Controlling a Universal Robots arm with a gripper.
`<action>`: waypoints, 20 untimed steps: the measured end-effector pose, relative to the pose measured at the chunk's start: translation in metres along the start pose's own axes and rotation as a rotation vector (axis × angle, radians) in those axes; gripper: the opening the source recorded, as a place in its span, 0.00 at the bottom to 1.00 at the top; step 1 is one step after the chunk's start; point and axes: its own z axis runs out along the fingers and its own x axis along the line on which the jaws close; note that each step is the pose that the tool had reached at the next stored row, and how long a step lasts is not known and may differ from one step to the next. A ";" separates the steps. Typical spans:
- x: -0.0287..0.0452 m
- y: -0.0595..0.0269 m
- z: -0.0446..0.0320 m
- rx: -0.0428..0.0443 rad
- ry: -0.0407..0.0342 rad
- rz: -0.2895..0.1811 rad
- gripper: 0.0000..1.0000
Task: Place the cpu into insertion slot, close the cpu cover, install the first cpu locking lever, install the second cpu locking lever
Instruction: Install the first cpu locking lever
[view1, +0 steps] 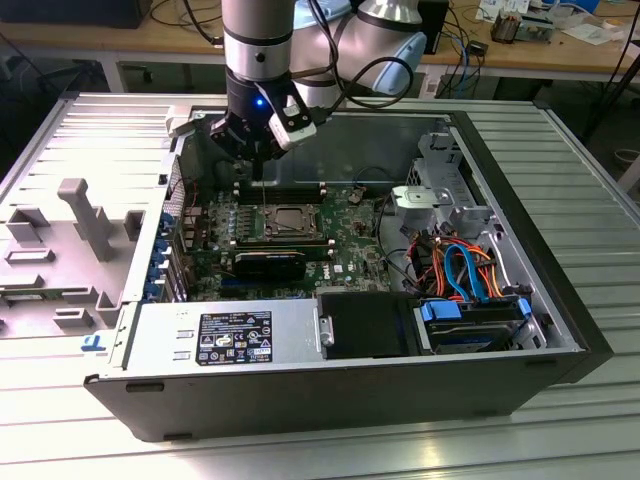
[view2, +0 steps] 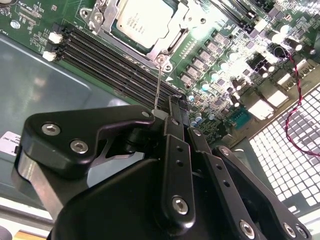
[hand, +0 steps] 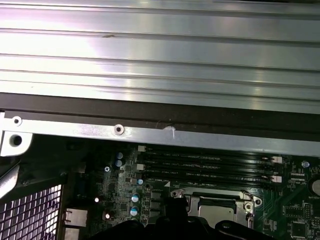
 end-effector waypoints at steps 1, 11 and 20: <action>-0.0002 0.0000 0.0000 0.0000 0.0000 0.000 0.11; -0.0037 -0.0003 0.0000 -0.0001 0.0002 0.000 0.11; -0.0065 -0.0005 0.0003 -0.0001 0.0003 0.000 0.11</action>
